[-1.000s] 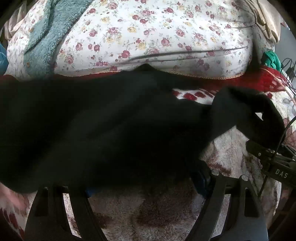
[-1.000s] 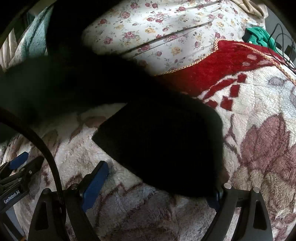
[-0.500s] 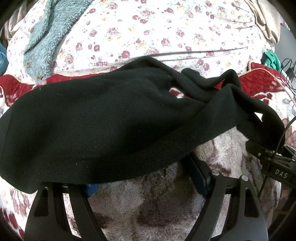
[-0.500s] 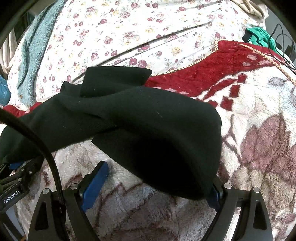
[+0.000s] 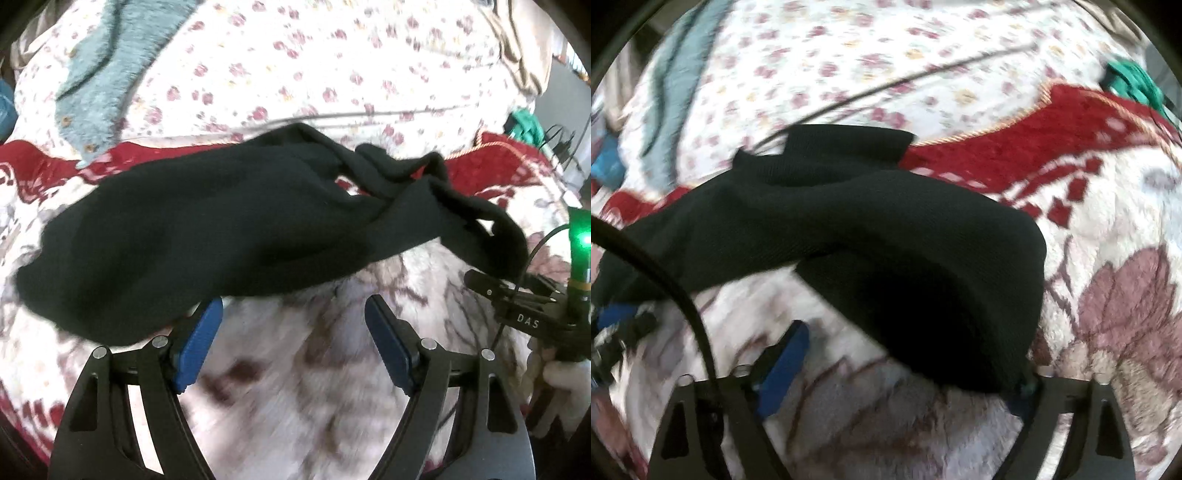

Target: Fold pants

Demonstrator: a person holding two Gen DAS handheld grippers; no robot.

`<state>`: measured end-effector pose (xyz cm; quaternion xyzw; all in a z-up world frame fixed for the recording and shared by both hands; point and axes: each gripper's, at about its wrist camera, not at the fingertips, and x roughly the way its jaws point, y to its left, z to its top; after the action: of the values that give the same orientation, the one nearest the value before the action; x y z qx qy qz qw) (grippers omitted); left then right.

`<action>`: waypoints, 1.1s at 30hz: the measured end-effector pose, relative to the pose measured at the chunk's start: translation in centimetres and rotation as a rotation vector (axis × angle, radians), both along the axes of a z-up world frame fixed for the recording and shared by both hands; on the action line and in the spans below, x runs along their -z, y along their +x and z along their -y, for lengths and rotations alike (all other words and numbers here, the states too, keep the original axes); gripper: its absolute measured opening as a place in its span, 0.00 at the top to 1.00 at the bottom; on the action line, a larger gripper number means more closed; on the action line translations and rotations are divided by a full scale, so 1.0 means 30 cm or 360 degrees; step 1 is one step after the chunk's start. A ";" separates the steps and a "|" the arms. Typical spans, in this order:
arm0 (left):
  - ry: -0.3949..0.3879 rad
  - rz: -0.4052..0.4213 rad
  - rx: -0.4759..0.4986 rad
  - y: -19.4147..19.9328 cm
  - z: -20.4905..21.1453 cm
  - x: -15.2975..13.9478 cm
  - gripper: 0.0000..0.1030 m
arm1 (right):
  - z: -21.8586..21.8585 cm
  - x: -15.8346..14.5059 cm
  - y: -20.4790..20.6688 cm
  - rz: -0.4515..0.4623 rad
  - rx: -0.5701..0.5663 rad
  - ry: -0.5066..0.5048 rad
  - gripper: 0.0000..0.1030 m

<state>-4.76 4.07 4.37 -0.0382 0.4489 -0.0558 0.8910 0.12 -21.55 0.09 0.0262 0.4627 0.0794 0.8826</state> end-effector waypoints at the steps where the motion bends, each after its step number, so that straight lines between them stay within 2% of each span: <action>1: -0.0024 0.0012 -0.0014 -0.025 -0.029 -0.014 0.22 | 0.001 -0.013 -0.023 -0.0013 0.0009 0.0044 0.24; 7: -0.0135 0.0121 -0.0200 -0.123 -0.185 -0.082 0.22 | -0.046 -0.106 -0.088 0.0045 -0.0058 0.0460 0.24; 9: -0.0211 0.0108 -0.0280 -0.137 -0.249 -0.086 0.22 | -0.071 -0.126 -0.084 0.0069 -0.0081 0.0560 0.24; 12: -0.0296 0.0046 -0.0332 -0.147 -0.316 -0.068 0.22 | -0.105 -0.129 -0.043 0.0012 -0.0050 0.0666 0.24; 14: -0.0332 0.0053 -0.0362 -0.163 -0.354 -0.057 0.22 | -0.108 -0.120 -0.019 -0.0022 0.0003 0.0754 0.24; 19: -0.0418 0.0069 -0.0437 -0.178 -0.411 -0.030 0.22 | -0.084 -0.122 0.008 -0.0064 0.0132 0.0877 0.24; 24: -0.0421 0.0087 -0.0471 -0.142 -0.428 -0.007 0.22 | -0.083 -0.119 0.017 -0.0048 0.0134 0.0866 0.24; 28: -0.0450 0.0078 -0.0493 -0.104 -0.428 0.009 0.22 | -0.033 -0.105 0.024 -0.0037 0.0223 0.0916 0.24; 33: -0.0421 0.0042 -0.0478 -0.064 -0.407 0.032 0.22 | 0.036 -0.067 0.059 -0.0097 0.0377 0.1117 0.24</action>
<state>-6.69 16.29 3.40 -0.2207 0.4151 0.0187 0.8824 1.89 -22.64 2.09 0.3829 0.4271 0.1299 0.8088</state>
